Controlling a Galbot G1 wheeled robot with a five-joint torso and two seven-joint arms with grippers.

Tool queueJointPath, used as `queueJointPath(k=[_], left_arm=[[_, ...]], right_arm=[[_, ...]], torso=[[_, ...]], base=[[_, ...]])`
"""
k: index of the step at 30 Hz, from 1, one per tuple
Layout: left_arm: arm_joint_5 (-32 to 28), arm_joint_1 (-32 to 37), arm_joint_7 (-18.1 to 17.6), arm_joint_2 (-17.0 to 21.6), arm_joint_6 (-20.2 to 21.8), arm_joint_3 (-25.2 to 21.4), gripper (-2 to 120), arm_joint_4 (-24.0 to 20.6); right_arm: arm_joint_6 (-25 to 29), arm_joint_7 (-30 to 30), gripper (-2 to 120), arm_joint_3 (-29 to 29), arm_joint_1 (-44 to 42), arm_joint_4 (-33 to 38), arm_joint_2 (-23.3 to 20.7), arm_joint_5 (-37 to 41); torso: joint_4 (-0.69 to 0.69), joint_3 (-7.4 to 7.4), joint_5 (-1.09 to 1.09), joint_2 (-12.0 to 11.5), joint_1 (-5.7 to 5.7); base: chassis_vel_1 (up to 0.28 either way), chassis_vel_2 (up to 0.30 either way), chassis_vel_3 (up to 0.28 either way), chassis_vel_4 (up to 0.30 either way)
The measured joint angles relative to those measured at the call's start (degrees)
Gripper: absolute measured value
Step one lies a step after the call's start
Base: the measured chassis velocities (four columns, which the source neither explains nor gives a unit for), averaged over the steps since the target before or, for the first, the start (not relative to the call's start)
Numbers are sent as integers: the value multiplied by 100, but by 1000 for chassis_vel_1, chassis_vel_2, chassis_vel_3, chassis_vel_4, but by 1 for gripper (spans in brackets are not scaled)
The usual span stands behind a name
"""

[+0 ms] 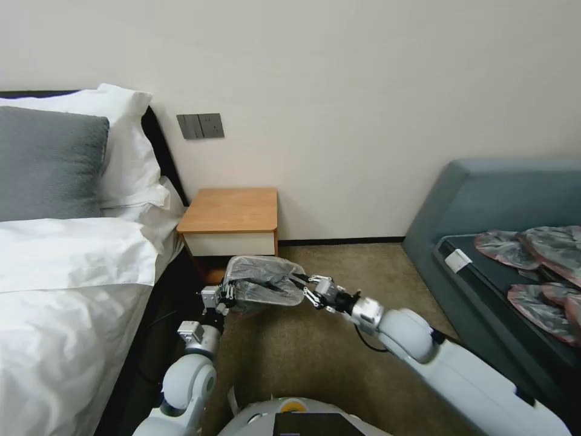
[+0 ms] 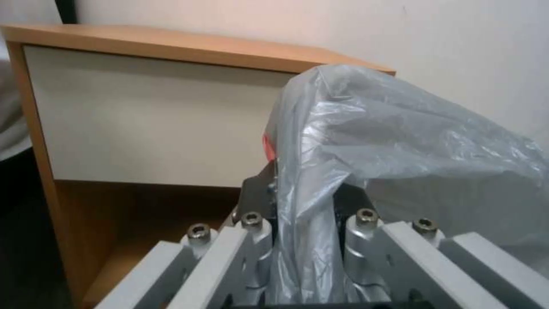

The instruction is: Pick up the garbage bag from the table and place it over the trash can.

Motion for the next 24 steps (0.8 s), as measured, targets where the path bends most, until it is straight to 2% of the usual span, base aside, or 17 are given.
queueJointPath(k=[5,16,24], left_arm=[[34,-12,0,-11,6,24,10,10],[256,39,-1,-39,9,60,10,61],[376,95,4,-29,2,89,10,-11]], right_arm=[[-397,147,0,-806,732,-441,193,372],[-703,361,0,-1750,1815,-1096,603,653],[-722,461,0,-2414,2425,-2087,1085,757]], torso=[[-2,0,0,0,0],[-1,0,-1,0,0],[-3,0,-1,0,0]], base=[[0,0,0,0],[0,0,0,0],[0,0,0,0]])
